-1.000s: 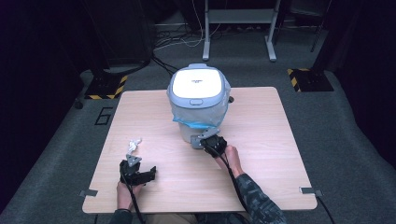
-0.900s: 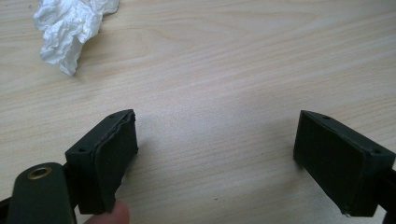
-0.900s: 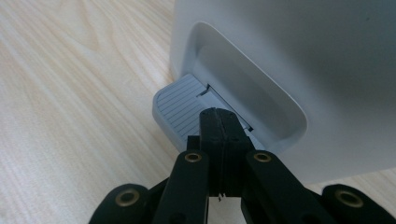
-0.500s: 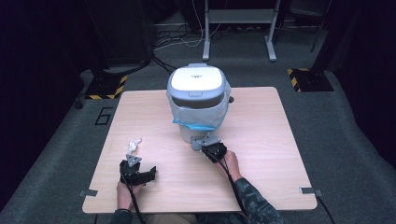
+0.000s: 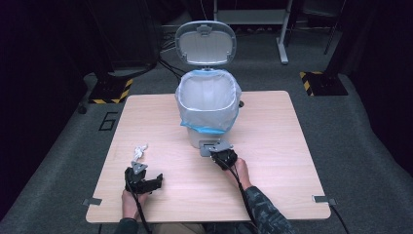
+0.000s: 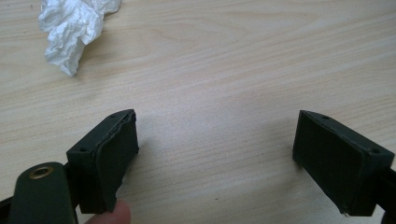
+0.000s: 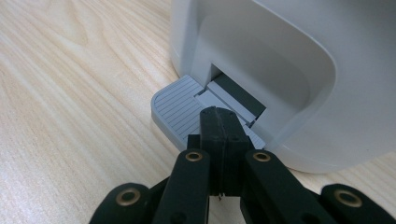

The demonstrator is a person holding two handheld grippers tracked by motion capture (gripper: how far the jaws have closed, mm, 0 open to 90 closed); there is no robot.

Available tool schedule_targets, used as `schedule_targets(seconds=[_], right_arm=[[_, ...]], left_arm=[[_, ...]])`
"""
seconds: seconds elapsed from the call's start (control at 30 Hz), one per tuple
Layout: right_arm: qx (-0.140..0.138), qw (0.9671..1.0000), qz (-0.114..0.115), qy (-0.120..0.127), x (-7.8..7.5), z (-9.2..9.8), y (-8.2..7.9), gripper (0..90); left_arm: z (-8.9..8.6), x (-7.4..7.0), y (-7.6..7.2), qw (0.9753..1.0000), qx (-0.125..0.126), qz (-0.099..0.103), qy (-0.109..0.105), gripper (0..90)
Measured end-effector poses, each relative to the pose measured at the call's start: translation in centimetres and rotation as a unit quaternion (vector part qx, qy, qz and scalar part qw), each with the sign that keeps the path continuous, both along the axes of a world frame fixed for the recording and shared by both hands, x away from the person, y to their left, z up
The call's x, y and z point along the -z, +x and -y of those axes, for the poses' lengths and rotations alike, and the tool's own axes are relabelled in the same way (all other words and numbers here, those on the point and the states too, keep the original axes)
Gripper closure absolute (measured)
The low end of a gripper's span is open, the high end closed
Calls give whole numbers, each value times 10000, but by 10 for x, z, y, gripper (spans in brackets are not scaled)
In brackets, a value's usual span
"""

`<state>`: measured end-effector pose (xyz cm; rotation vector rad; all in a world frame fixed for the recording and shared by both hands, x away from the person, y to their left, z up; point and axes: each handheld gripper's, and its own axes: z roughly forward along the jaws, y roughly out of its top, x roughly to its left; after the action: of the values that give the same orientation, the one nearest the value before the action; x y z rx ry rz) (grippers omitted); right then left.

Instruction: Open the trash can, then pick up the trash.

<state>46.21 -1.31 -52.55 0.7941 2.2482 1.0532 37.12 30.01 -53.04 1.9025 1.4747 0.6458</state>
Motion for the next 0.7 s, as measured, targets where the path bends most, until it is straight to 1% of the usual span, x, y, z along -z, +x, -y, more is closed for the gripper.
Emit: schedule_targets(seconds=[0.2, 0.37, 0.4, 0.5, 0.63, 0.67, 0.7], right_arm=[[-7, 10000, 47, -14, 0, -1, 0, 900], [-7, 10000, 35, -8, 0, -1, -1, 900], [-4, 10000, 33, -7, 0, -1, -1, 900], [21, 10000, 33, -7, 0, -1, -1, 900], [16, 10000, 44, -19, 0, -1, -1, 900], [21, 10000, 47, -16, 0, -1, -2, 900], [15, 10000, 49, -16, 0, -1, -1, 900]], left_arm=[[0, 0, 0, 10000, 7, 11, 10, 139], [0, 0, 0, 10000, 8, 12, 10, 139], [1, 0, 0, 10000, -43, 49, -41, 139], [1, 0, 0, 10000, -47, 35, -53, 138], [1, 0, 0, 10000, -51, 49, -37, 137], [1, 0, -1, 9999, -118, 34, 1, 137], [2, 0, -2, 9999, -134, 31, 5, 137]])
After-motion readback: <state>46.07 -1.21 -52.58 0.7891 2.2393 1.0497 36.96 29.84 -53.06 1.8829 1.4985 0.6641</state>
